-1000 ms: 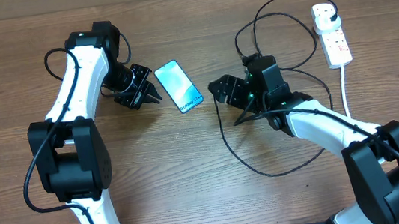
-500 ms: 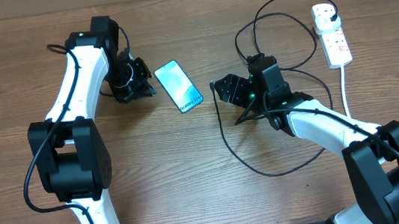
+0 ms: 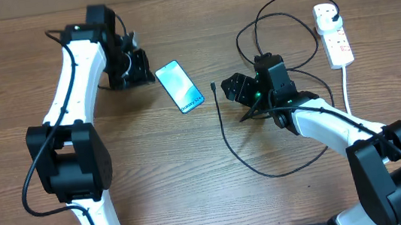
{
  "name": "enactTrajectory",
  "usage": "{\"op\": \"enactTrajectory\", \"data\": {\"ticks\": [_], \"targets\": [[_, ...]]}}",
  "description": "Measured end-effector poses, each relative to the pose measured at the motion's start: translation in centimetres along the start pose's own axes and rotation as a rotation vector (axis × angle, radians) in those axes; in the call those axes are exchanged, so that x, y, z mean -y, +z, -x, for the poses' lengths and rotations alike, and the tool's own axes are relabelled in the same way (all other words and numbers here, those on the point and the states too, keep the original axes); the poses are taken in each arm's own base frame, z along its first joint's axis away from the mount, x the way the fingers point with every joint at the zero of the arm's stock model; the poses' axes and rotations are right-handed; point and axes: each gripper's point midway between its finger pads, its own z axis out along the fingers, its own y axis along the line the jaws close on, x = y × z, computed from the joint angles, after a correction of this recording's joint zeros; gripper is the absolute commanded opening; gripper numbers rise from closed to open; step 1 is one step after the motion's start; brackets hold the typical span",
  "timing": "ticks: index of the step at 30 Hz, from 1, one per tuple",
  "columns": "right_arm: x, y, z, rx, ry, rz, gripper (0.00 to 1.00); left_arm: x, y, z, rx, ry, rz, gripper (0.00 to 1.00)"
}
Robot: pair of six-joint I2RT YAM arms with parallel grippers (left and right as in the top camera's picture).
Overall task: Plug charger to phone and switch on socket
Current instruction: 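Lower the phone onto the table with the left gripper and release it, then reposition the left gripper over the phone's top end and lower it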
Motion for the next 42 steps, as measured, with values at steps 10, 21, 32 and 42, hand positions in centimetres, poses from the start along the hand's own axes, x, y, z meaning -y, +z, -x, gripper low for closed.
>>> {"op": "enactTrajectory", "data": {"ticks": [10,21,32,42], "targets": [[0.0,0.0,0.0,0.000,0.000,-0.001,0.80,3.8,-5.4,4.2,0.186,0.115,-0.024,1.00],[0.2,0.0,0.2,0.010,-0.003,-0.011,1.00,9.3,-3.4,3.0,0.241,0.251,0.167,1.00],[0.4,0.0,0.0,0.004,-0.001,-0.020,1.00,14.4,-1.6,1.0,0.265,0.283,0.170,1.00],[0.4,0.0,0.0,0.005,-0.001,-0.020,1.00,11.9,-2.2,2.9,0.341,-0.002,0.211,1.00]]}}
